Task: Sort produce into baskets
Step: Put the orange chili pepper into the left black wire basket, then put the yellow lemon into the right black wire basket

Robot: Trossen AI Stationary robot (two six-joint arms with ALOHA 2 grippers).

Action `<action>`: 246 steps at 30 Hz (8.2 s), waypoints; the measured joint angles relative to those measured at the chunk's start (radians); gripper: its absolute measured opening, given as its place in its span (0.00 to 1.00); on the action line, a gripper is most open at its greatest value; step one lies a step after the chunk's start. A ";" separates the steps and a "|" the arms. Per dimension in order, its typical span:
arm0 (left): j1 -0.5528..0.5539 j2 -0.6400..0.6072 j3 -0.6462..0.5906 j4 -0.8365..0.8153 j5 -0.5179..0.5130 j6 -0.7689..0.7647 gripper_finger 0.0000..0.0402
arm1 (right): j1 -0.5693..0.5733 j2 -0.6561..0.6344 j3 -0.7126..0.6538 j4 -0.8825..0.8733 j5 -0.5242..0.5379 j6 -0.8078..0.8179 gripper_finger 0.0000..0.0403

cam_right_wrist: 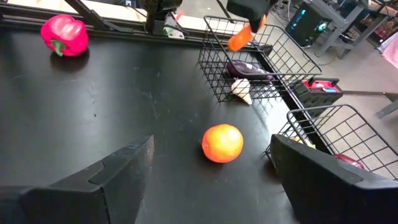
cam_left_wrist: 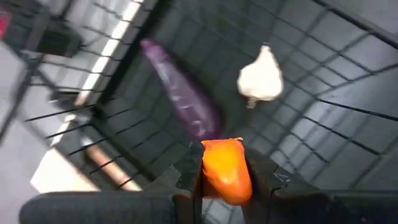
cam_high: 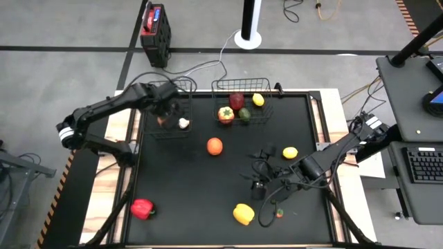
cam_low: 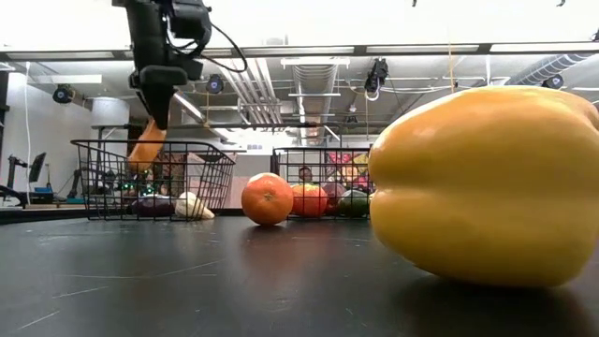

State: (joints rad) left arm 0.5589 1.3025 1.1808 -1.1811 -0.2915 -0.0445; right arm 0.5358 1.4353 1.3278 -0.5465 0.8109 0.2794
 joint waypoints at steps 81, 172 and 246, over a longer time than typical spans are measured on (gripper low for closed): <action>-0.934 -0.114 -0.041 0.105 -0.469 -0.679 0.51 | -0.288 0.000 0.021 -0.747 -0.426 0.698 0.77; -1.211 0.033 -0.043 0.185 -0.617 -0.829 0.51 | -0.491 -0.001 -0.051 -0.271 -0.679 -0.200 0.53; -1.210 0.034 -0.045 0.202 -0.664 -0.833 0.51 | -1.034 0.295 0.122 -0.293 -0.523 0.023 0.57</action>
State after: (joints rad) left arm -0.6507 1.3361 1.1355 -0.9791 -0.9550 -0.8772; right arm -0.4984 1.7302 1.4502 -0.8398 0.2878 0.3023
